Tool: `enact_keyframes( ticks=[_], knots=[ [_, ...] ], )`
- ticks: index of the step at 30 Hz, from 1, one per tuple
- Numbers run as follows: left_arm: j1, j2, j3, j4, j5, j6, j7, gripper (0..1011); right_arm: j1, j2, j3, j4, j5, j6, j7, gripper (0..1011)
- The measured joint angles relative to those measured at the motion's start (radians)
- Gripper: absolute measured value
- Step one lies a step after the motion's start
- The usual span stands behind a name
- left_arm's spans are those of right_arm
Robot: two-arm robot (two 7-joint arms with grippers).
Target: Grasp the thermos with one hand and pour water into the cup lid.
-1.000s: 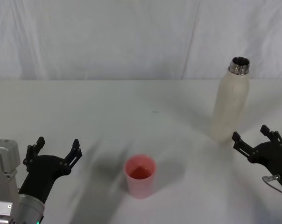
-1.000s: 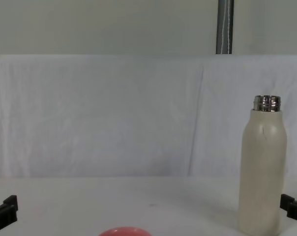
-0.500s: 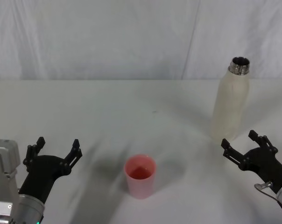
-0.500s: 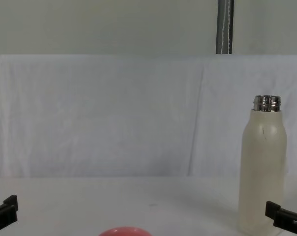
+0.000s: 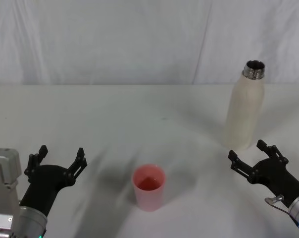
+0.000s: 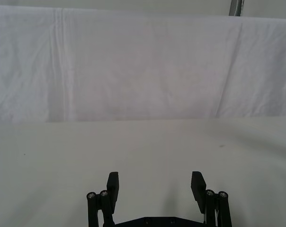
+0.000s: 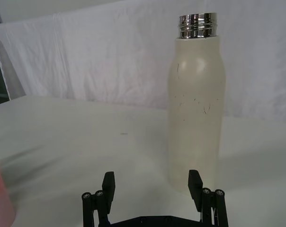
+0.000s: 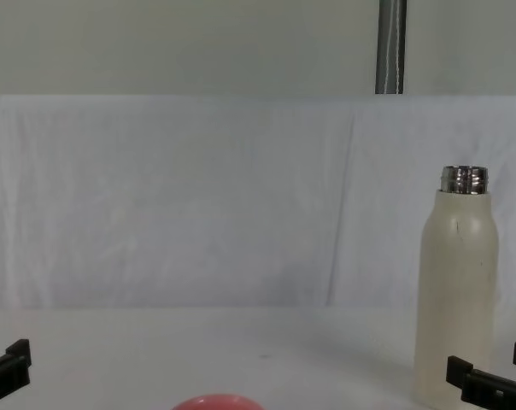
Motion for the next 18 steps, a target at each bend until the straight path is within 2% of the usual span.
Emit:
enact_keyframes(
  ticks=[18],
  knots=[
    [0.000, 0.000, 0.000, 0.000, 0.000, 0.000, 0.000, 1001, -0.001, -0.002, 0.004, 0.000, 0.000, 0.000, -0.003, 1000]
  ],
)
